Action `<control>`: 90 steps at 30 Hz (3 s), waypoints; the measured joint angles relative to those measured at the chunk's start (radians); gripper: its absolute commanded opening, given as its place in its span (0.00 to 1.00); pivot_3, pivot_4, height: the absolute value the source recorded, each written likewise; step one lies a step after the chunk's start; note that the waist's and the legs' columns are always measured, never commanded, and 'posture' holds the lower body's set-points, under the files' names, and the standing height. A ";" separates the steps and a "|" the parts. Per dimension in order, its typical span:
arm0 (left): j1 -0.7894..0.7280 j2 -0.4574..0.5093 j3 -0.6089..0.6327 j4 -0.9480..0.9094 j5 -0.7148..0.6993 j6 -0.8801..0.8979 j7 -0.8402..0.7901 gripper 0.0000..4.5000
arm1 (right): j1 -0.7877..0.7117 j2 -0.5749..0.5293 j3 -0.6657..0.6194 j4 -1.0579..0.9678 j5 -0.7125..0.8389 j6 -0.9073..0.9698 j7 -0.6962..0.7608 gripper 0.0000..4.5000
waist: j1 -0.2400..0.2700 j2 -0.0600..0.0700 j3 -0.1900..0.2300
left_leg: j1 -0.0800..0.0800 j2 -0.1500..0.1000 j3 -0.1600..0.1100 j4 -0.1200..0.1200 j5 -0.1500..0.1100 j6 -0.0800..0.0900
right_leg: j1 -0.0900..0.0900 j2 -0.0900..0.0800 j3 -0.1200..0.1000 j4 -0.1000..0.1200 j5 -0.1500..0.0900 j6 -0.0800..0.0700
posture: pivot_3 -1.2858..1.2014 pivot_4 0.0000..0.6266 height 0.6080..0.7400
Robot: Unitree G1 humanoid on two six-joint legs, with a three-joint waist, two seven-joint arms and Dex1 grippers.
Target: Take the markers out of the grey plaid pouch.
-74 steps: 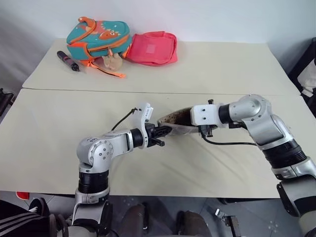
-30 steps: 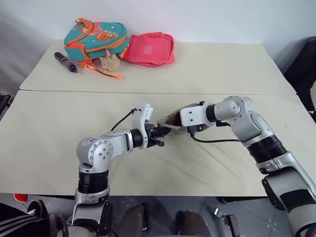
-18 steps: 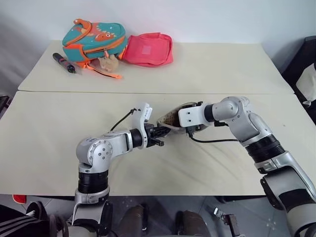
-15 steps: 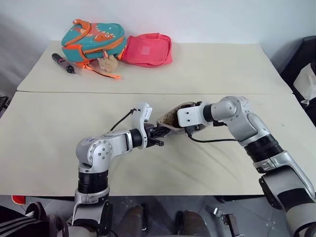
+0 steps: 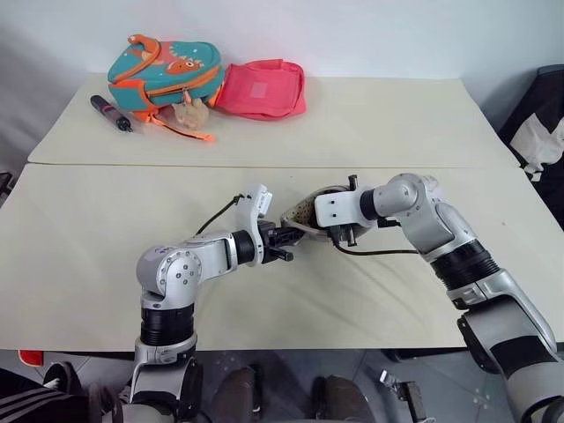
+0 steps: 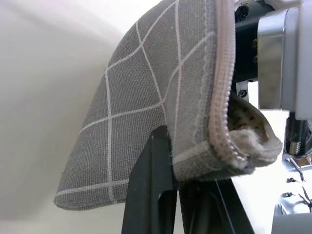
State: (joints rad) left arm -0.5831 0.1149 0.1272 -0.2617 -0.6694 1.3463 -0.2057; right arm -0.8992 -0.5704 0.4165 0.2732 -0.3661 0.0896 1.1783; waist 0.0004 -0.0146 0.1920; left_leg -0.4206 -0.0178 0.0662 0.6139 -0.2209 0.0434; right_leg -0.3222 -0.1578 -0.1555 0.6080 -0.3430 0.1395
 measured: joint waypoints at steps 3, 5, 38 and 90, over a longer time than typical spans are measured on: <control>0.000 0.000 0.000 0.000 0.000 0.000 0.000 0.00 | 0.018 0.000 -0.014 -0.048 0.055 0.058 0.049 0.00 | 0.001 0.000 0.000 | -0.001 0.000 0.000 0.000 0.000 0.001 | -0.001 0.000 0.000 -0.001 0.000 0.000 | 0.52 0.24 1.00; 0.000 0.000 0.001 0.000 0.000 -0.001 0.000 0.00 | 0.023 -0.001 -0.035 -0.087 0.105 0.111 0.081 0.00 | 0.001 0.001 0.001 | -0.001 0.000 0.000 -0.001 0.000 0.001 | -0.001 0.000 0.000 -0.001 0.000 0.000 | 0.52 0.24 1.00; 0.000 0.003 -0.002 0.002 0.001 -0.005 -0.004 0.00 | -0.034 0.001 0.039 0.057 0.001 -0.092 -0.089 0.49 | -0.002 0.001 0.001 | 0.000 0.000 0.000 -0.001 0.000 0.000 | 0.000 0.001 0.000 -0.001 0.000 0.000 | 0.52 0.24 1.00; 0.012 0.114 0.077 0.080 -0.369 0.258 -0.072 0.00 | 0.021 -0.177 0.081 -0.308 0.185 0.227 0.257 0.56 | 0.002 0.002 0.002 | -0.001 0.007 0.005 -0.001 -0.003 -0.008 | -0.004 0.010 0.020 -0.004 0.000 -0.004 | 0.52 0.24 1.00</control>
State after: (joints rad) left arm -0.5707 0.2286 0.2044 -0.1822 -1.0379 1.6039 -0.2779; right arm -0.8784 -0.7471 0.4976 -0.0349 -0.1810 0.3163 1.4356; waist 0.0021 -0.0127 0.1943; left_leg -0.4215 -0.0111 0.0710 0.6131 -0.2242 0.0355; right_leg -0.3260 -0.1483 -0.1356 0.6045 -0.3425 0.1359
